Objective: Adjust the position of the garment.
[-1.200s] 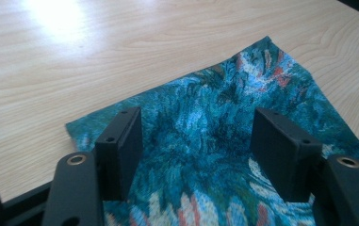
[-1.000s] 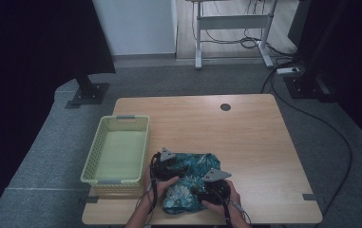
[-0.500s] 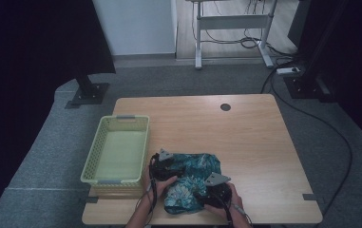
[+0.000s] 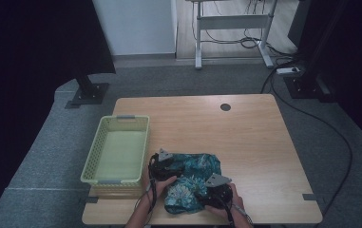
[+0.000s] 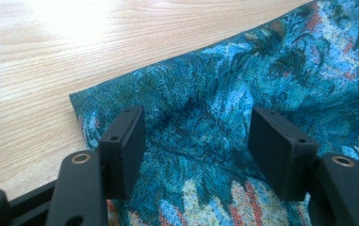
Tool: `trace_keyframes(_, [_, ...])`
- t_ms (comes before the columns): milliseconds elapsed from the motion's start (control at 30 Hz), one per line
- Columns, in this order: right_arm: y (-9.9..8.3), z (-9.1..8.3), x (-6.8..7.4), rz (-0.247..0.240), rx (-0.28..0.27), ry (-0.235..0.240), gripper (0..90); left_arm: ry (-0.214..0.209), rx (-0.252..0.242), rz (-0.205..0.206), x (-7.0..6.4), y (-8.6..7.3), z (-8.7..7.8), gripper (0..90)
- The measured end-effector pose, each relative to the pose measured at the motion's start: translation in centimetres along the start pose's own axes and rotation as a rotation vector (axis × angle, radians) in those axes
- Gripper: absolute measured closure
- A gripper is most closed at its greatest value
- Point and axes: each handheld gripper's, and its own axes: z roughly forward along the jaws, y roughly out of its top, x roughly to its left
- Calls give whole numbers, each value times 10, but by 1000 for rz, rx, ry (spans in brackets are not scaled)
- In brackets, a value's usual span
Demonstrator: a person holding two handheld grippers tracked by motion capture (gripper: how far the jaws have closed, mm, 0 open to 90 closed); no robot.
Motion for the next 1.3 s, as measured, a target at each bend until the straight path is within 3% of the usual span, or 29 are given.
trace_keyframes(400, [-4, -4, -4, 14, -2, -20, 346, 28, 12, 37, -11, 6, 8, 371])
trace_keyframes(1300, [-27, -29, -21, 52, -16, -64, 346, -25, 4, 87, -40, 15, 29, 385])
